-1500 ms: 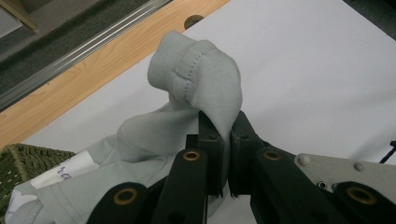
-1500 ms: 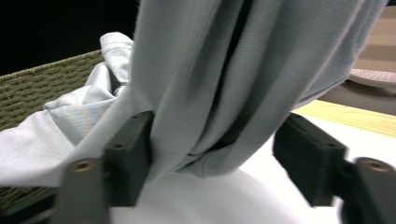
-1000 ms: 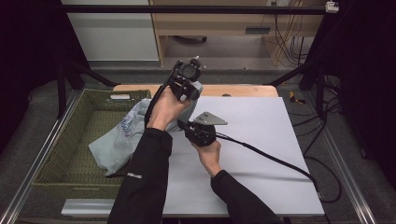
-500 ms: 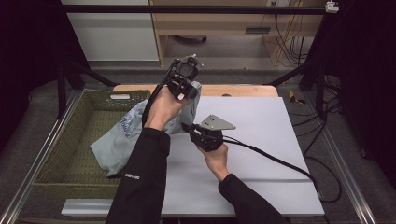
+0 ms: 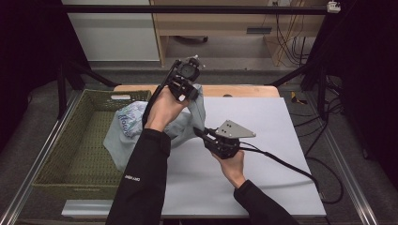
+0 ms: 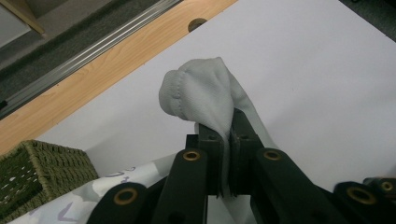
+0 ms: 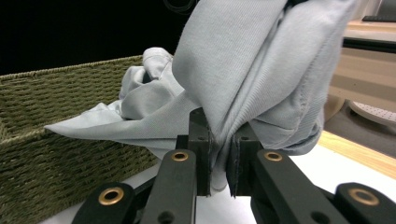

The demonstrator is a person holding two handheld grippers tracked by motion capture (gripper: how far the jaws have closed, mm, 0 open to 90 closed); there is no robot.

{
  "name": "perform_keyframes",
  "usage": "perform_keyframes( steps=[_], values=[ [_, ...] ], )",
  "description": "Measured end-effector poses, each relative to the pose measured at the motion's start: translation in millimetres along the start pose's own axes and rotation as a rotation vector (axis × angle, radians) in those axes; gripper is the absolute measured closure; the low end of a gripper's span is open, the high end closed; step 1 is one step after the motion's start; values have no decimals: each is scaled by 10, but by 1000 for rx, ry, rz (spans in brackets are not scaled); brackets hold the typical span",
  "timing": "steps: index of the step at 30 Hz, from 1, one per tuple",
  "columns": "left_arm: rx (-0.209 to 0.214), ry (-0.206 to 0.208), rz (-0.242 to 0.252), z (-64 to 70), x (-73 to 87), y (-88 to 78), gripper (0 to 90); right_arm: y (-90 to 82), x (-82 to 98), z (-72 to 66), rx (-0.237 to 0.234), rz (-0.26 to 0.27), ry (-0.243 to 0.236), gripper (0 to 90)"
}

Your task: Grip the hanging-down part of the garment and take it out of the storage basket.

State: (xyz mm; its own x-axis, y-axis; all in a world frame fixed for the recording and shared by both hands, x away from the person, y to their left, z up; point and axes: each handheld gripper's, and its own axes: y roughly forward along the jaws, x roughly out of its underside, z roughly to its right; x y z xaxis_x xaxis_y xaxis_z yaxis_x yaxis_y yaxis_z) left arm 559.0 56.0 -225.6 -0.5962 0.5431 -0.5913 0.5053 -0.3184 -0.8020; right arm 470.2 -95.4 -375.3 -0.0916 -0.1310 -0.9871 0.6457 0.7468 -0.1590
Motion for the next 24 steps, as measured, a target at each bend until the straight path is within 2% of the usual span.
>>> perform_keyframes(
  steps=[5, 7, 11, 13, 21, 24],
  values=[
    [7, 2, -8, 2, 7, -8, 850, -131, -33, 42, 14, 11, -3, 828],
    [10, 1, -6, 10, 4, -5, 850, -241, -51, 105, 29, 15, -10, 829],
    [24, 9, -2, 59, -13, 6, 850, -337, -49, 168, 40, 26, -8, 830],
    [27, 18, -7, 85, -24, 15, 850, -428, -46, 212, 51, 15, -3, 831],
    [52, 25, -9, 136, -33, 40, 850, -615, -48, 292, 77, 27, -16, 833],
    [57, 22, 2, 164, -36, 46, 850, -682, -66, 331, 89, 32, -7, 834]
  ],
)
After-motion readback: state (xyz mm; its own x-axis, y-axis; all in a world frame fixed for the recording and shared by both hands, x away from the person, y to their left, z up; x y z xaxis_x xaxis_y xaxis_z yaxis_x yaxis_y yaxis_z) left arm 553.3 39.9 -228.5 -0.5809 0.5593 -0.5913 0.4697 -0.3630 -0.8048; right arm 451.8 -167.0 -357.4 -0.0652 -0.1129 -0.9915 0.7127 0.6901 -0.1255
